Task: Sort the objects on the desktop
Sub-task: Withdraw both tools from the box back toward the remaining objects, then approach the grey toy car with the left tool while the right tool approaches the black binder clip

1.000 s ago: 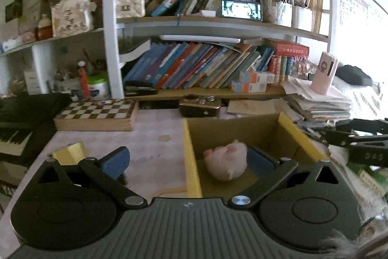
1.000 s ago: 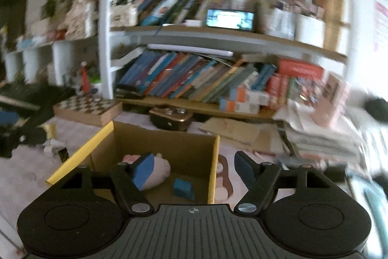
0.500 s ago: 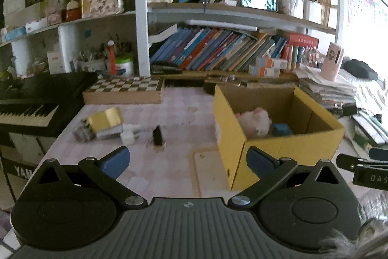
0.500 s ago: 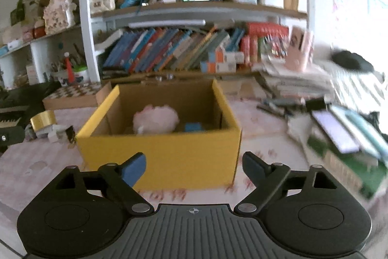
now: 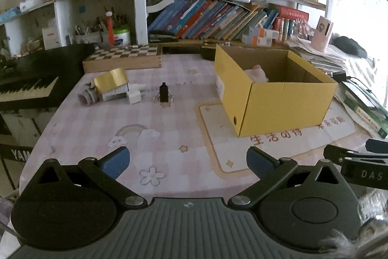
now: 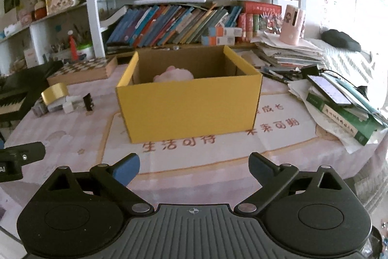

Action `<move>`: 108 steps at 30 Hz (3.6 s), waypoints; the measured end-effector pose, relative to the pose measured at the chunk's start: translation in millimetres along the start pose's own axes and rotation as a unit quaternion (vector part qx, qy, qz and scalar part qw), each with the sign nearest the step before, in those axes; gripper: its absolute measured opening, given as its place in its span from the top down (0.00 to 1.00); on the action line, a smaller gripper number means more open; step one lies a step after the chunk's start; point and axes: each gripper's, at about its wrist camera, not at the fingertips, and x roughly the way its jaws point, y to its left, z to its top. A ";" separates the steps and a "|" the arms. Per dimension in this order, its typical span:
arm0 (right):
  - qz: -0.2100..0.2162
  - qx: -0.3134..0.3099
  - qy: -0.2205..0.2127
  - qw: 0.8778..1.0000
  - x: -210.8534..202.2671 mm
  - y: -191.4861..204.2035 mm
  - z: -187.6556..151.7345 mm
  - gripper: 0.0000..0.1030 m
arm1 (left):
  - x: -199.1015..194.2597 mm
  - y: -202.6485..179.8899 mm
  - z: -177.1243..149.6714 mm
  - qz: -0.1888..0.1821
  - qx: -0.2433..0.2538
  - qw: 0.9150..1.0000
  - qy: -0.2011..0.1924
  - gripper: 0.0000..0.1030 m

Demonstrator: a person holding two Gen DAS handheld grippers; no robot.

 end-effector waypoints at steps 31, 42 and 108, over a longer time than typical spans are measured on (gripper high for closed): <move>0.029 -0.015 0.067 0.997 -13.5 90.2 -42.9 0.04 | -16.8 72.8 -39.4 -0.001 0.013 0.999 0.053 0.00; 0.061 -0.055 0.063 0.995 -15.8 120.8 -40.0 0.05 | -21.6 99.1 -42.1 0.018 -0.013 0.999 0.050 0.00; 0.178 -0.126 0.067 0.974 211.6 207.7 107.4 0.07 | 185.1 170.5 105.0 0.118 -0.069 0.989 0.051 0.00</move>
